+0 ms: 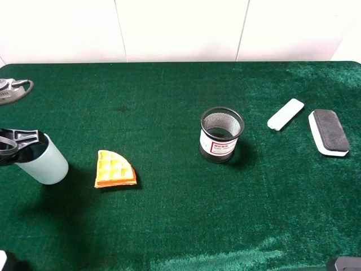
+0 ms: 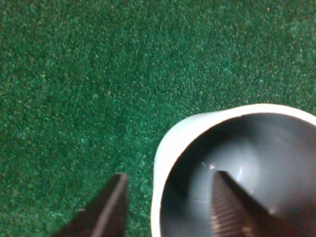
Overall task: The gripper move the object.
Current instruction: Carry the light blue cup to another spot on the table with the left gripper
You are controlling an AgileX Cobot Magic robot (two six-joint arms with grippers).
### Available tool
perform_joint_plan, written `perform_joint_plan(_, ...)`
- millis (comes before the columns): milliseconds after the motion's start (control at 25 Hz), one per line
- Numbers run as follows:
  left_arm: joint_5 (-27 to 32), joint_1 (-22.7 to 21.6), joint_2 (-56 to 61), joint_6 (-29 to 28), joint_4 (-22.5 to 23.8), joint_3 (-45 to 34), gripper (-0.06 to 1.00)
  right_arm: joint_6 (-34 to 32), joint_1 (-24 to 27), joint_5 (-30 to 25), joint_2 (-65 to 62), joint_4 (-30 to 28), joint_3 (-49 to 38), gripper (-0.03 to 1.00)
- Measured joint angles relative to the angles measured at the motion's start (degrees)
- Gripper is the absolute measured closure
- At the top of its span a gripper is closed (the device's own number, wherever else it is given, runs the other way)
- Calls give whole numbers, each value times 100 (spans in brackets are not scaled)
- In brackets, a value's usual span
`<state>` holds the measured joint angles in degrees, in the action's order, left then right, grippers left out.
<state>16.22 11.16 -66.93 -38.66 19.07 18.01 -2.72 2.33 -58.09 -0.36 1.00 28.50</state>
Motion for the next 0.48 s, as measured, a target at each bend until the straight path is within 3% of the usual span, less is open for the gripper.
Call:
perform_joint_plan(200, -42, 0, 0, -59, 0, 0, 25, 0, 0, 0, 0, 0, 0, 27)
perform_joint_plan(480, -77, 0, 0, -63, -7, 82, 4, 0, 0, 0, 0, 0, 0, 27)
